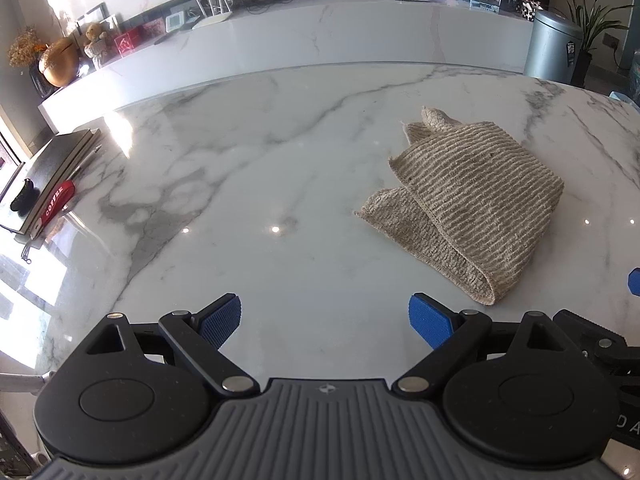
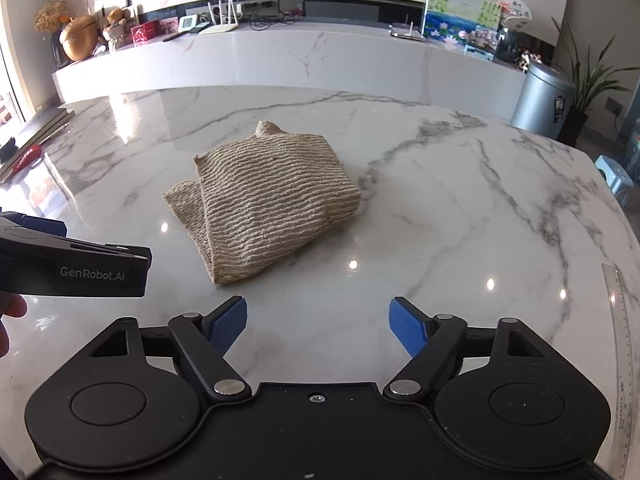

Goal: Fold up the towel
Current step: 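Move both tools to the towel and close the right gripper on its edge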

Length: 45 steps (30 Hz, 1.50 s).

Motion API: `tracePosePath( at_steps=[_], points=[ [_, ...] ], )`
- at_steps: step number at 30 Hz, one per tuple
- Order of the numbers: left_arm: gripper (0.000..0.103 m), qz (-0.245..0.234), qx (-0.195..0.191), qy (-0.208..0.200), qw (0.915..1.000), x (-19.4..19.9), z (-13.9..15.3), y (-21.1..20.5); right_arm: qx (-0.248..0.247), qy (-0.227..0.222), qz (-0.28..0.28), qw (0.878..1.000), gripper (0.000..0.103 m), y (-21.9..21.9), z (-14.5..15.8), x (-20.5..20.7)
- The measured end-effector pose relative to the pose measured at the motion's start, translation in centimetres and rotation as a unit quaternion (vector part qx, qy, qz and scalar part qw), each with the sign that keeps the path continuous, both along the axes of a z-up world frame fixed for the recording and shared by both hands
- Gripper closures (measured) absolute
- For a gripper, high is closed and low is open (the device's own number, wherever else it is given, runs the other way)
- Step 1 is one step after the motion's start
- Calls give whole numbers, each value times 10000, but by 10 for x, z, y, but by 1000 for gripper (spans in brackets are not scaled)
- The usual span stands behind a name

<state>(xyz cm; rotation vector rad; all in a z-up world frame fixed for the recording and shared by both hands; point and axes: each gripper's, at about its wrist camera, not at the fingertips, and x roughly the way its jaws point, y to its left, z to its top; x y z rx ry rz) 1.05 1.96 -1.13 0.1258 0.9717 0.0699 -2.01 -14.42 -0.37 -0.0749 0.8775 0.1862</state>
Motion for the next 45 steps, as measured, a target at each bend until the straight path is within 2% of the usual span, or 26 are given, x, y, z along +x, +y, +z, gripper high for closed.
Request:
tracePosePath(
  at_steps=[1,2,3,7,10,12,15,18,23,31,37,45],
  points=[
    [13,-26,24,7,10000,0,-1,0,32,8,34,10000,38,1,0,1],
    [27,-54,34,27,10000,0,-2,0,65,17,67,10000,40,2,1,1],
    [37,-58,31,87,9999,2,-3,1,97,25,101,9999,45,2,1,2],
    [37,-25,-146,238,9996,4,-7,6,163,41,245,9996,54,8,2,5],
    [38,-127,-91,160,9997,4,-7,7,176,44,358,9992,60,13,3,8],
    [42,-144,23,135,9998,5,-8,7,185,45,434,9989,68,16,3,10],
    [49,-174,-141,171,9996,9,-8,12,240,90,563,9981,78,21,2,14],
    [55,-152,-227,191,9994,12,-9,15,320,148,696,9970,80,28,1,19],
    [58,-108,-163,143,9997,20,-8,18,299,184,772,9964,81,35,0,25],
    [59,-68,-217,191,9996,26,-9,22,300,294,815,9958,94,38,-1,29],
    [58,-109,-225,197,9995,26,-8,20,300,376,847,9952,99,40,-1,32],
    [58,-367,-287,282,9985,22,-8,13,187,482,851,9950,100,34,5,23]
  ],
)
